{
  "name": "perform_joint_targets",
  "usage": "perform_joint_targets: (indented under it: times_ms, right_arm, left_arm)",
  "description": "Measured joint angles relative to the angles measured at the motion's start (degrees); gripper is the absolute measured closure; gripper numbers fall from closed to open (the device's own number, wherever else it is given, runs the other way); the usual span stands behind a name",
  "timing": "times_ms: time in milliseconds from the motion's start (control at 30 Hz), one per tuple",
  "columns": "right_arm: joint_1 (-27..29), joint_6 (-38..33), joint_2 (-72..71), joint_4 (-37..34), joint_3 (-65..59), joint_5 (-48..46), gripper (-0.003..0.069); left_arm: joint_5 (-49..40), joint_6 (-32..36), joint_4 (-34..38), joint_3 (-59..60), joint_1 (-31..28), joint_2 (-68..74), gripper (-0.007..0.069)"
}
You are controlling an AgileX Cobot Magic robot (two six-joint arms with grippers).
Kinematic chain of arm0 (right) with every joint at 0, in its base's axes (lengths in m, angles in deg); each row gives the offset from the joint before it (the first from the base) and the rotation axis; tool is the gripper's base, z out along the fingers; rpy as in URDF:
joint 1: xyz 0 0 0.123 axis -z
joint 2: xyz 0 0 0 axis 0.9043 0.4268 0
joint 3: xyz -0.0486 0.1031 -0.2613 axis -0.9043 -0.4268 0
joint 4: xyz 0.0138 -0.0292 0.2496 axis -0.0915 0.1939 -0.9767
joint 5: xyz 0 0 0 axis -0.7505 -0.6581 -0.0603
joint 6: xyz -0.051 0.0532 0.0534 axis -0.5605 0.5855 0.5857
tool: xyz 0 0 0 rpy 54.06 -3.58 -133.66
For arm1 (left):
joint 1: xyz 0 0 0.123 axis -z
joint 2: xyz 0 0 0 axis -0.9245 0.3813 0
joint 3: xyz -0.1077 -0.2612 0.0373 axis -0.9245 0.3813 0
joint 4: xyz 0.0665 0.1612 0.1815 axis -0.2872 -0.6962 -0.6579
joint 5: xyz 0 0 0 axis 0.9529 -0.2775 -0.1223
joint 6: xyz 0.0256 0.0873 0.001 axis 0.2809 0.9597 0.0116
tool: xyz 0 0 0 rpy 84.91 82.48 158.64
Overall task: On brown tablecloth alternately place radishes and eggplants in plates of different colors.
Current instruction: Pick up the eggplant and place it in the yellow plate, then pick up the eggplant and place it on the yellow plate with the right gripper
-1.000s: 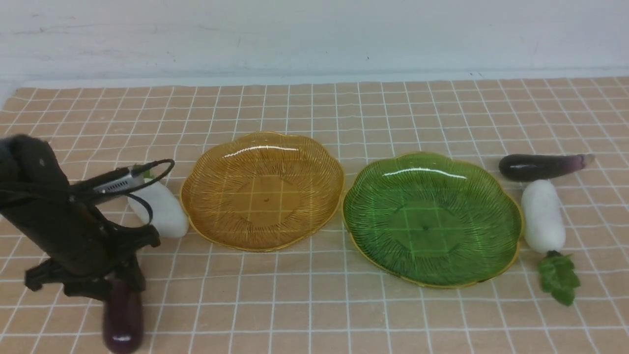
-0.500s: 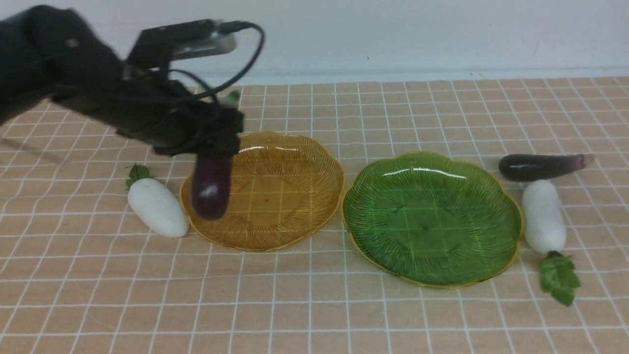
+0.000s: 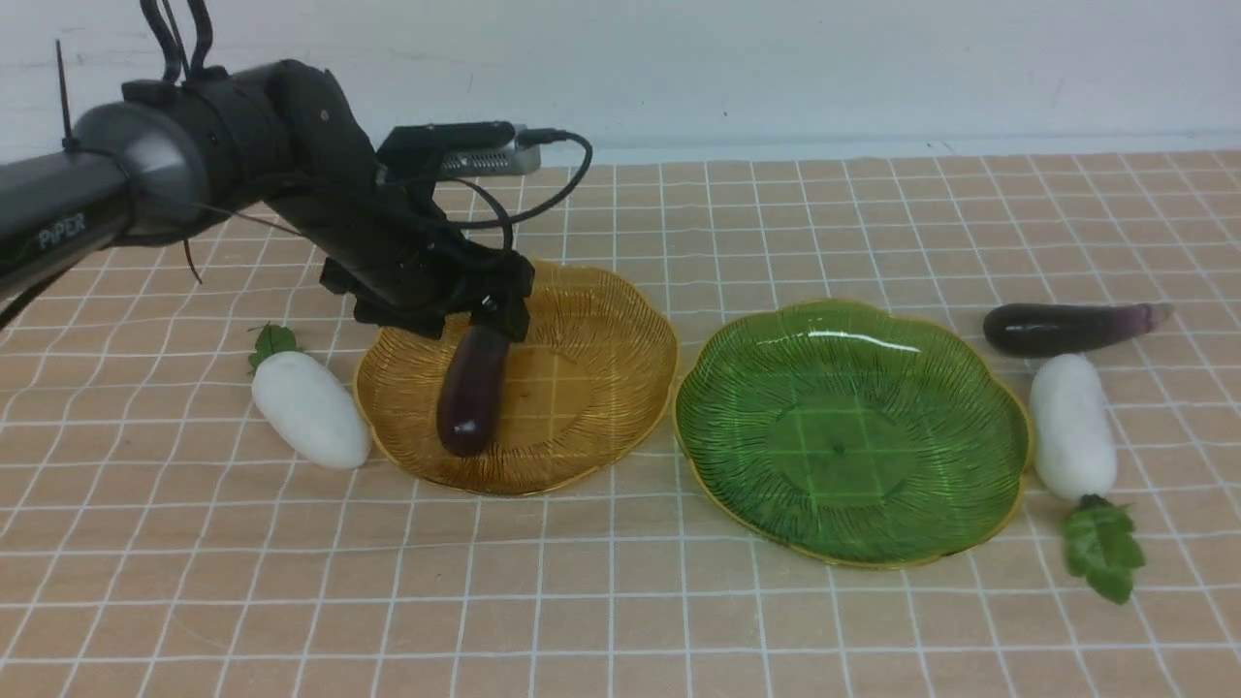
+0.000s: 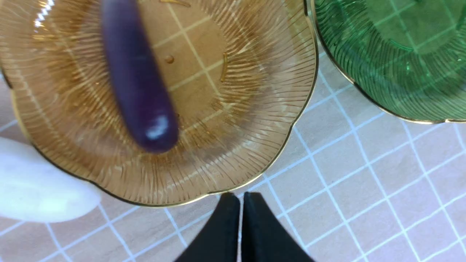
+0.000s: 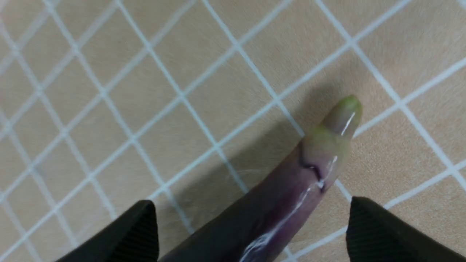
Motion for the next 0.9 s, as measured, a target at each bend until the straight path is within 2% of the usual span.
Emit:
perform_joint_targets:
  times_ms: [133, 267, 333, 367, 467, 500, 567, 700, 800, 900]
  right_arm:
    - [-0.21, 4.64, 7.26, 1.1, 6.9, -6.14, 0.0015]
    - [-0.21, 7.07, 10.69, -0.44, 8.98, -6.65, 0.0023]
    - [-0.16, 7.69, 11.28, -1.79, 9.25, -6.72, 0.0053]
    - [-0.16, 7.83, 11.56, -3.06, 9.38, -6.47, 0.0083]
    - [-0.16, 8.02, 12.33, -5.35, 9.43, -5.81, 0.0345]
    - [-0.16, 8.08, 12.47, -6.34, 9.66, -5.21, 0.0393]
    - [-0.1, 7.63, 12.66, -8.93, 11.43, -3.66, 0.0376]
    - [-0.29, 0.97, 11.2, -18.64, 23.52, -2.05, 0.0376]
    - [-2.24, -4.14, 7.72, -22.8, 35.0, -2.81, 0.0376]
    - [-7.49, -6.97, 4.63, -22.37, 45.57, -5.93, 0.0376]
  left_arm:
    - [0.02, -2.7, -4.19, 0.0, 2.69, -0.44, 0.0628]
    - [-0.03, -4.04, -6.49, 0.0, 4.07, -0.44, 0.0628]
    - [-0.04, -4.79, -7.07, 0.0, 4.07, -0.47, 0.0628]
    - [-0.04, -4.95, -7.42, 0.0, 4.07, -0.47, 0.0628]
    - [-0.09, -5.32, -7.82, 0.0, 4.07, -0.47, 0.0628]
    - [-0.09, -5.34, -7.96, 0.0, 4.07, -0.47, 0.0628]
    - [-0.09, -5.41, -9.08, 0.0, 4.07, -0.53, 0.0628]
    - [-0.22, -8.18, -13.69, 0.0, 3.8, -3.01, 0.0628]
    - [-0.48, -9.95, -14.98, 0.0, 0.66, -7.96, 0.0628]
    - [-0.94, -10.29, -14.88, 0.0, -5.85, -12.73, 0.0626]
